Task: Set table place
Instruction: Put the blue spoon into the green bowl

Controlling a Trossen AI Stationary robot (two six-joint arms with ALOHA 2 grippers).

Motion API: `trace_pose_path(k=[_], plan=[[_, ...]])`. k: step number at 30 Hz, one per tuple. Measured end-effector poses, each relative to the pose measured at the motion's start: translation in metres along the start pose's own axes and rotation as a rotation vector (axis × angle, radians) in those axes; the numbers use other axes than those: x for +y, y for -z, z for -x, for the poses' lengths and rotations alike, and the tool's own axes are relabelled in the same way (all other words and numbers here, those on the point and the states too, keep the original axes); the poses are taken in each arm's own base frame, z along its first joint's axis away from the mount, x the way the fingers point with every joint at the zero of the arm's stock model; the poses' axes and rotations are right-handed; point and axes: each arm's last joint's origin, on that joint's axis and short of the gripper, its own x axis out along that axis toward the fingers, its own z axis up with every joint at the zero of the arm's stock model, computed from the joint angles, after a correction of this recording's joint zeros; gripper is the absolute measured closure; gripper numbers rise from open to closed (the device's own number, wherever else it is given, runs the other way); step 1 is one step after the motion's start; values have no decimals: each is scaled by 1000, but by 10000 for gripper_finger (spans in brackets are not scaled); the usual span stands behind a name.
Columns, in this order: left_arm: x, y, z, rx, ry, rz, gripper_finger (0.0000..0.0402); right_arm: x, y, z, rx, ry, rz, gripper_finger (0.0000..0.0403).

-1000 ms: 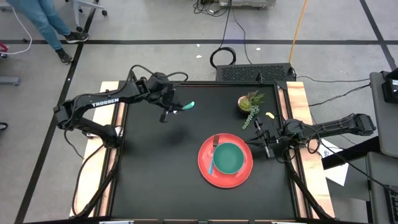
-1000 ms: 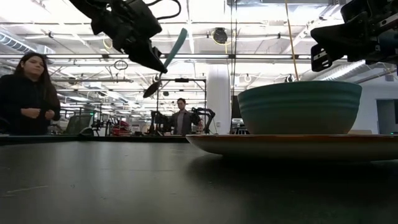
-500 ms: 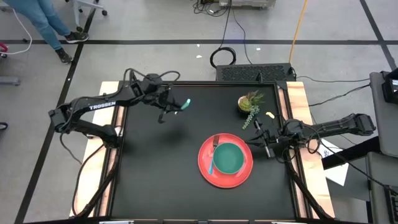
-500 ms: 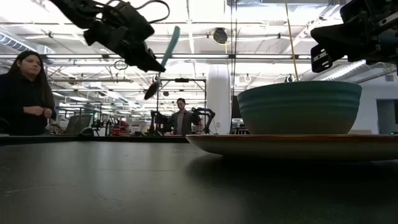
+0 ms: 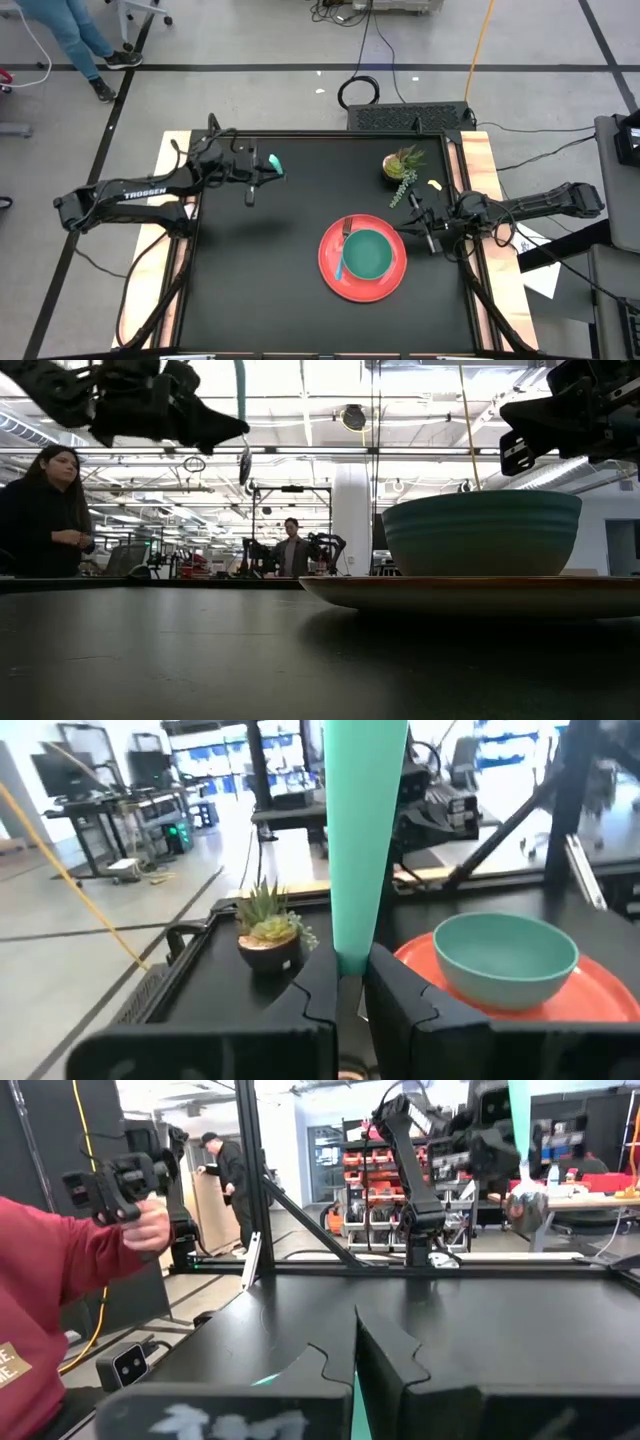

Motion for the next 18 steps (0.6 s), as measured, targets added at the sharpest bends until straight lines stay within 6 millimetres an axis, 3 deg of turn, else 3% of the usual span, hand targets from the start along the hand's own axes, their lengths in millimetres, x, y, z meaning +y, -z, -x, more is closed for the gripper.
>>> trace_pose_path(k=[11,18], plan=[[-30,16,0,-128,72,30,374,0,-1,0,-8,-1,4,403],[-49,13,-11,-195,148,-12,374,0,-1,0,-8,-1,3,403]])
